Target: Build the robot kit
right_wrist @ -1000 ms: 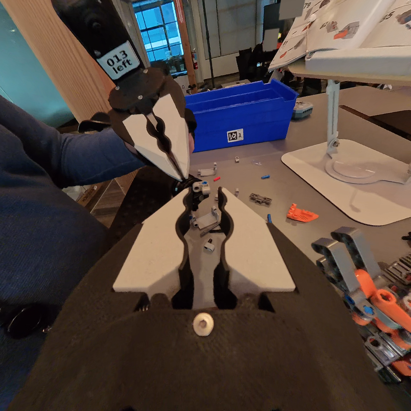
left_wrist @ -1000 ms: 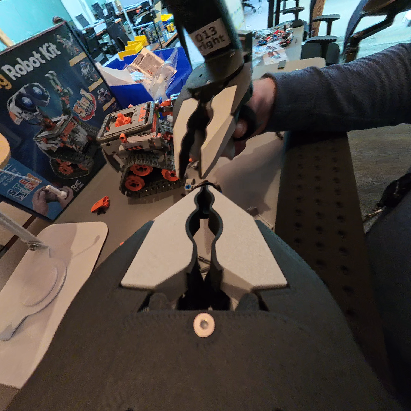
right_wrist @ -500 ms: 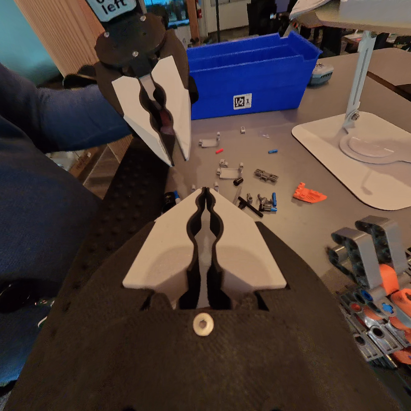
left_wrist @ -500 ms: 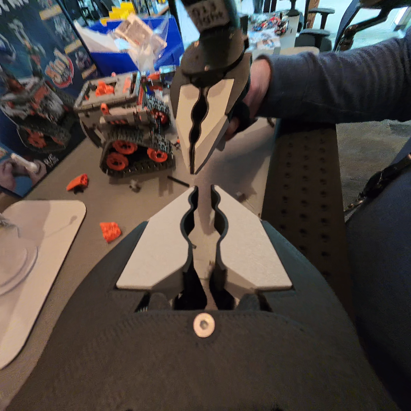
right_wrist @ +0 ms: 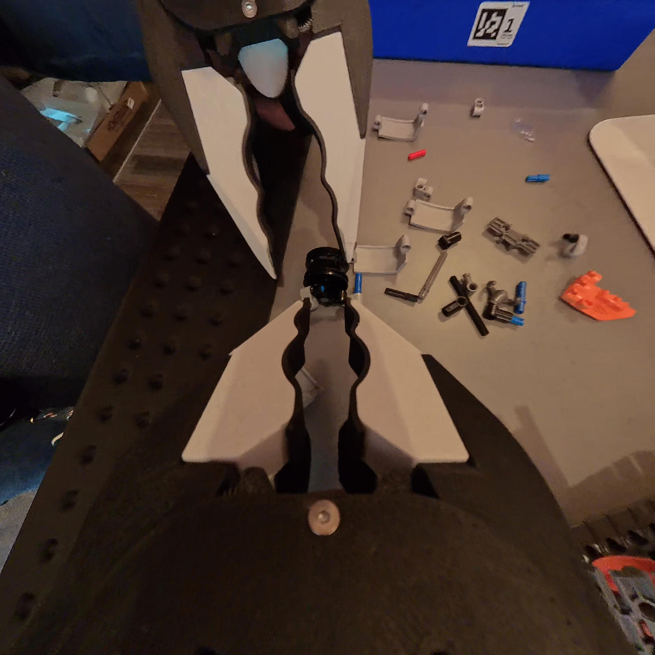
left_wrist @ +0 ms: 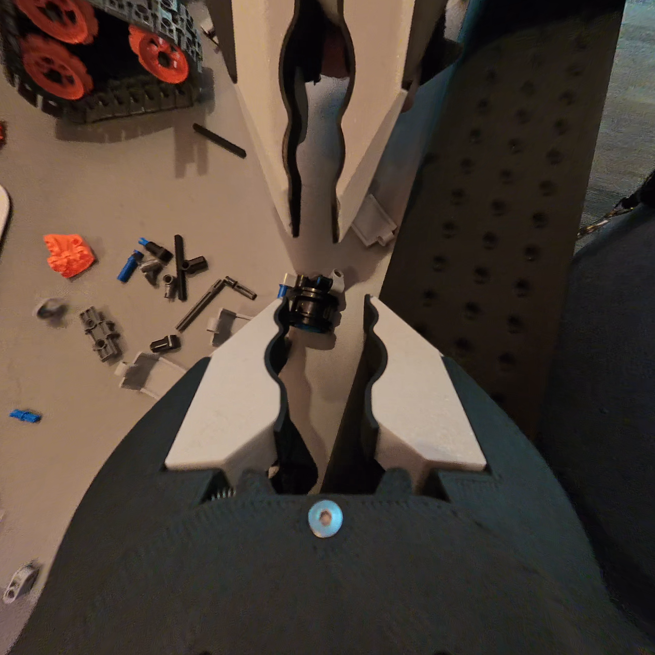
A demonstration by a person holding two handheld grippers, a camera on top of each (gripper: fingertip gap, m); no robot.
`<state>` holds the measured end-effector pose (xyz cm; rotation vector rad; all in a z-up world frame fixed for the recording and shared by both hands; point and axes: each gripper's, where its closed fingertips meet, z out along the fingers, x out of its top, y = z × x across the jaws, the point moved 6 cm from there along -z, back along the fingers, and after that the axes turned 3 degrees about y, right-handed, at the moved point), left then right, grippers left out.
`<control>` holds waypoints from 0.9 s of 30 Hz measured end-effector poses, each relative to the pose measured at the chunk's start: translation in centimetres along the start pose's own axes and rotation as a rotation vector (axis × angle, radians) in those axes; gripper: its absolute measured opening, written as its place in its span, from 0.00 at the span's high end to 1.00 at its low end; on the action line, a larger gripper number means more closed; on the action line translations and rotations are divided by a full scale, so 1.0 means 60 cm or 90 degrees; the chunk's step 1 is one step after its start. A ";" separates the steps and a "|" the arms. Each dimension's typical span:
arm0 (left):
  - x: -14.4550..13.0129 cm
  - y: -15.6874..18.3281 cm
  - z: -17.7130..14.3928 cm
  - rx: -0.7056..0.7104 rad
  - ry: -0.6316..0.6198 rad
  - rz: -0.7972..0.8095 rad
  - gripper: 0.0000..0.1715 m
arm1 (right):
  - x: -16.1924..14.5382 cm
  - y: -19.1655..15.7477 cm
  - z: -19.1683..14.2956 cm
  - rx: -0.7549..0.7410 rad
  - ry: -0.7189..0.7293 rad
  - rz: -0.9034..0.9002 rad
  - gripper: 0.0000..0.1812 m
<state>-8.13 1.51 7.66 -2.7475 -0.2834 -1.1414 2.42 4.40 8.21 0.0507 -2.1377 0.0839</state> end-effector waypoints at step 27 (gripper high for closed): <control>0.022 -0.030 -0.014 -0.031 0.142 -0.088 0.86 | 0.026 0.005 -0.023 -0.044 0.093 -0.019 0.99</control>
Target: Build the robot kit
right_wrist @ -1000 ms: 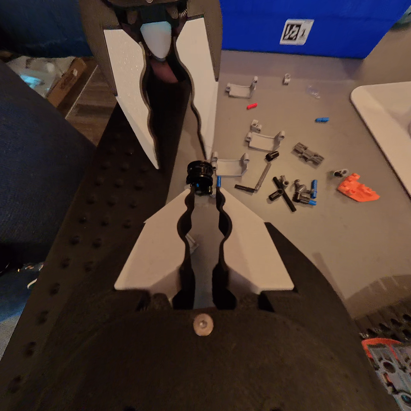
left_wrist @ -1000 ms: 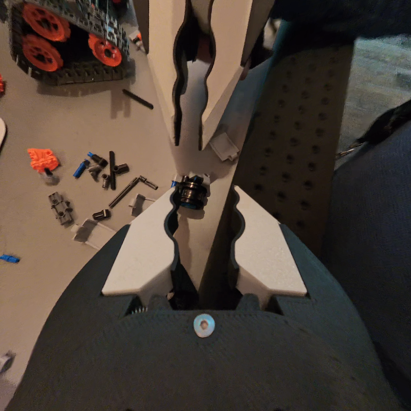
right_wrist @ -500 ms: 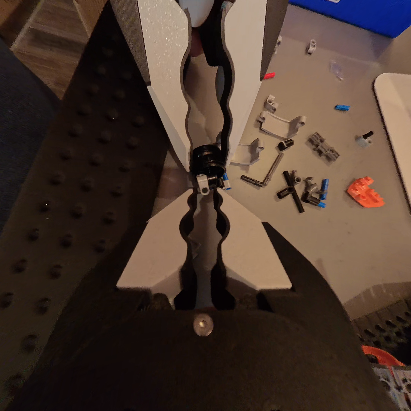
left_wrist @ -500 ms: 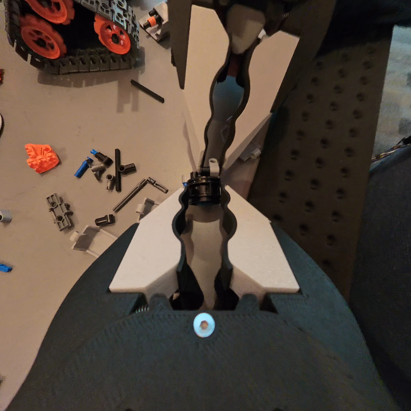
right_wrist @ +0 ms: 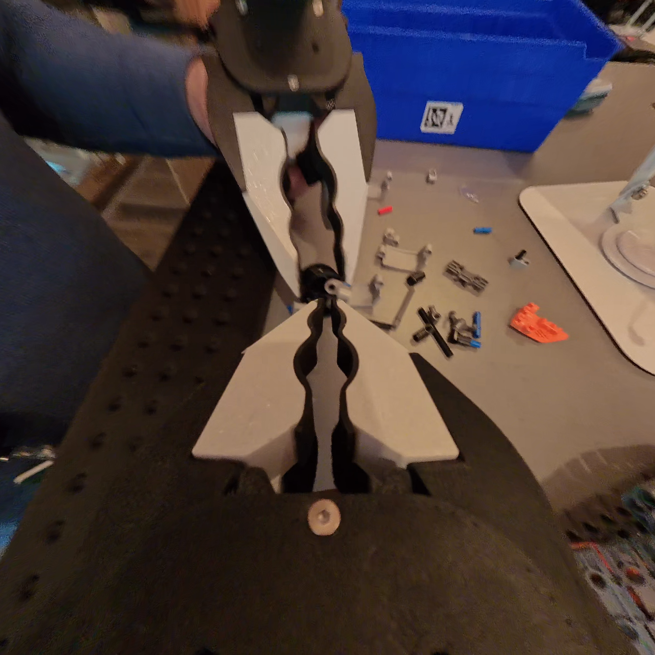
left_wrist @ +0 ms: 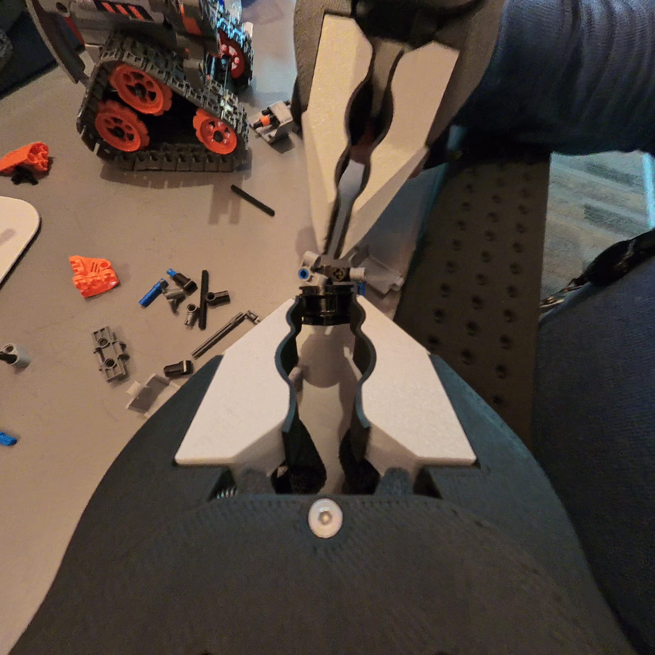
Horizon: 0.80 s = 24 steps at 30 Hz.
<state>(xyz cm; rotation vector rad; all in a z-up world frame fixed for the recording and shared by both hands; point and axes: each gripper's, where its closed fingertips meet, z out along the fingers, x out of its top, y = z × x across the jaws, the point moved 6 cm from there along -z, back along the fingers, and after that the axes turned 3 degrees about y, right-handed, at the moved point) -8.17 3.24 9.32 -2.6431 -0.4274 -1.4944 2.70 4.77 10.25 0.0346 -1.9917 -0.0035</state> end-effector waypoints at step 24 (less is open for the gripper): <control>0.022 0.026 0.006 -0.094 -0.061 0.098 0.86 | 0.011 -0.026 -0.011 0.026 -0.021 -0.137 0.97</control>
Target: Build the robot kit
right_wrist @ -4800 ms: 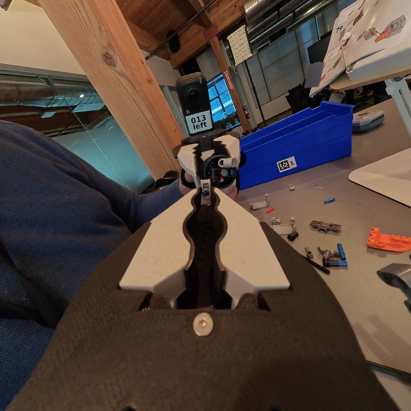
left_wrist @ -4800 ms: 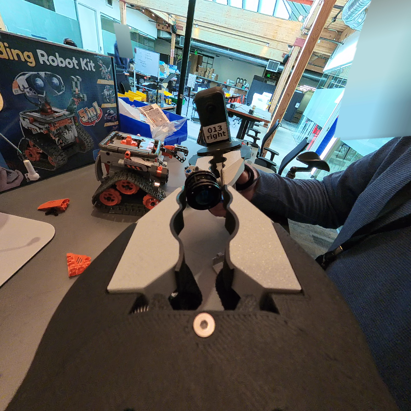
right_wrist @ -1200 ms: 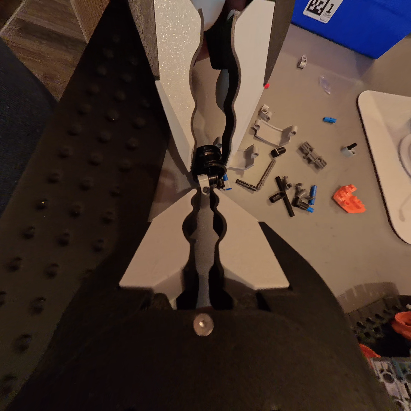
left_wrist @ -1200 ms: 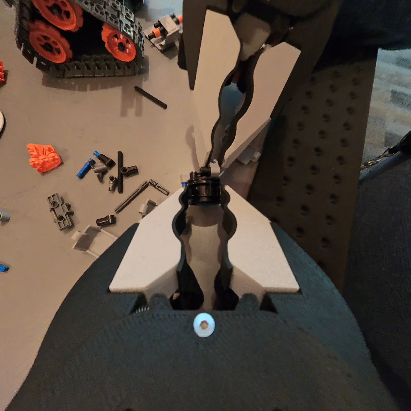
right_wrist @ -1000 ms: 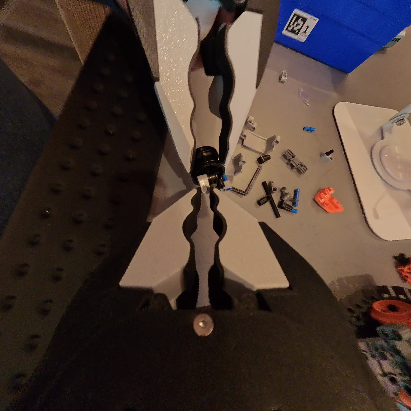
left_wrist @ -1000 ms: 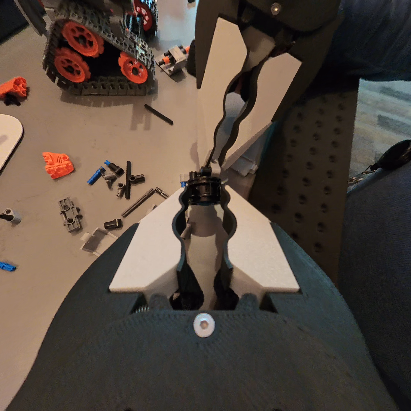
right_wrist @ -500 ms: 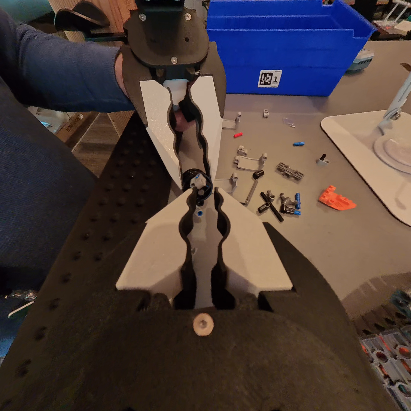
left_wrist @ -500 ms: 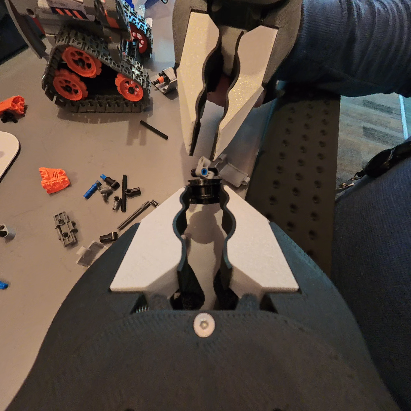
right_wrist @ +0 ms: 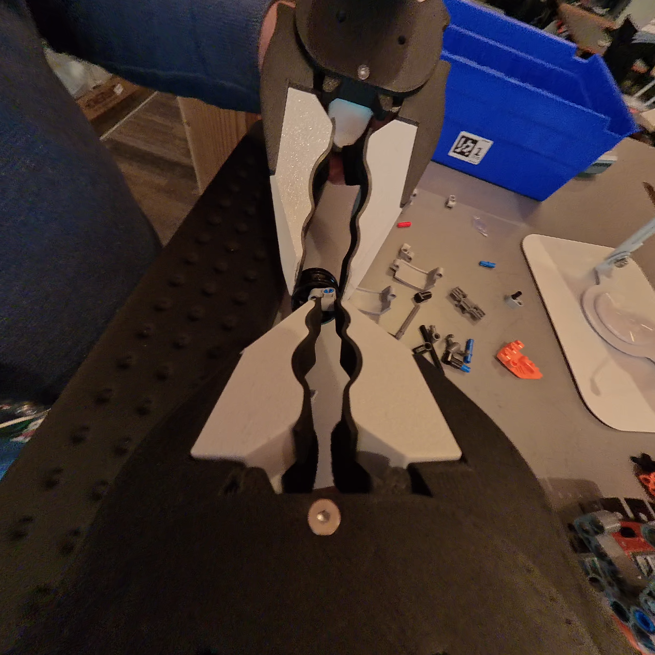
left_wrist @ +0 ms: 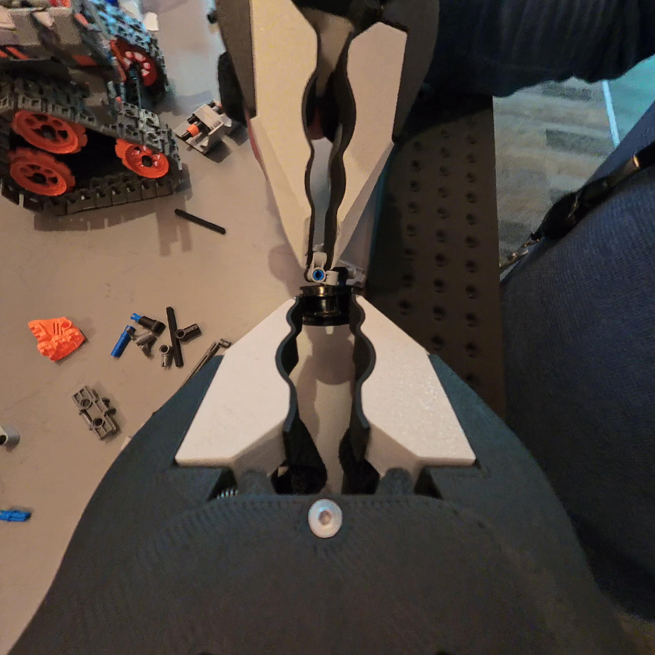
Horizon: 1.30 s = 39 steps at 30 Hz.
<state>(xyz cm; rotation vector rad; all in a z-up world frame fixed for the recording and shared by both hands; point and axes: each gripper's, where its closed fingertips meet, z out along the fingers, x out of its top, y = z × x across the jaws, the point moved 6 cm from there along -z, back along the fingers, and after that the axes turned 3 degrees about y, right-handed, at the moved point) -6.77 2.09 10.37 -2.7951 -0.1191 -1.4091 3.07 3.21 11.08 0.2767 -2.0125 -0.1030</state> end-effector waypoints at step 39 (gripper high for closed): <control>0.046 -0.018 0.136 -0.046 -0.061 -0.031 0.86 | -0.045 -0.060 -0.140 -0.264 0.059 0.232 0.83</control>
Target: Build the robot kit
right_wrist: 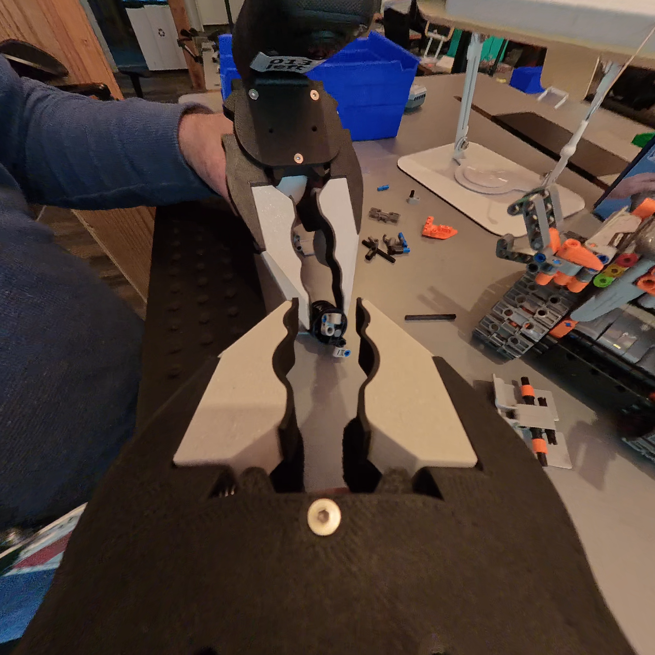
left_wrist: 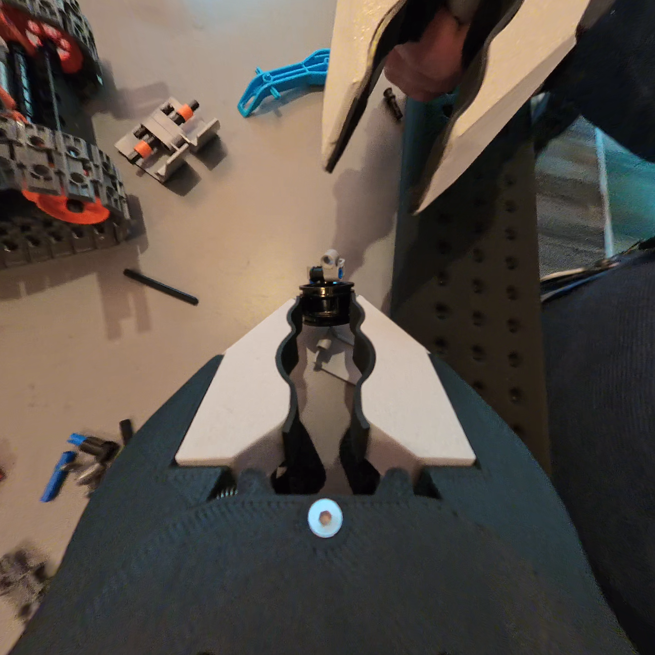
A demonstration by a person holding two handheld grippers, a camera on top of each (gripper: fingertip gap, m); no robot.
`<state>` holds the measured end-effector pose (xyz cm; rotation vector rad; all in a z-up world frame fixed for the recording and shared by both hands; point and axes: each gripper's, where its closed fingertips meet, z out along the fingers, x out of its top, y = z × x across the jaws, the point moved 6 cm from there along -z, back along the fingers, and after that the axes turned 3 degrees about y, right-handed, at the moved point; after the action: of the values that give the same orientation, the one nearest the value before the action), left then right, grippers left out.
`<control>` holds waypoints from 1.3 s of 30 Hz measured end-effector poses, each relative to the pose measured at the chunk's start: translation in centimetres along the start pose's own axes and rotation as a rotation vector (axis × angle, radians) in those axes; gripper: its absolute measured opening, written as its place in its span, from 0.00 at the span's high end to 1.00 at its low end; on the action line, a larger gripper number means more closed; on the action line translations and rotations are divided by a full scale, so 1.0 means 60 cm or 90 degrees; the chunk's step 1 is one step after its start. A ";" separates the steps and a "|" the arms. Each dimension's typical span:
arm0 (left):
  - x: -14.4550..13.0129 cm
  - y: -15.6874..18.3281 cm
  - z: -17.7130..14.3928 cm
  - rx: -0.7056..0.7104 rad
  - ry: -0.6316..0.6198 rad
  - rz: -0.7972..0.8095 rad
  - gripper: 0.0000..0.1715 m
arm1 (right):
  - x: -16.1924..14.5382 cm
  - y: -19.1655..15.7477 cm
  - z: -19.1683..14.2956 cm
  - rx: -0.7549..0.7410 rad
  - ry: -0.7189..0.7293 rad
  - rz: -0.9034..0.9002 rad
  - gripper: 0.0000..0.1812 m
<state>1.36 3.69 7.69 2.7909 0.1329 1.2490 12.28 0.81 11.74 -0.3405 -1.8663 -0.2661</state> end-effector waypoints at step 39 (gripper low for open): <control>-0.217 -0.024 -0.343 0.421 -0.106 -0.282 0.81 | 0.005 0.038 0.066 0.078 -0.097 -0.057 0.81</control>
<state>-22.73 4.44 11.57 3.0744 1.2823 0.9791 9.52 4.33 10.80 -0.1987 -2.0400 -0.1902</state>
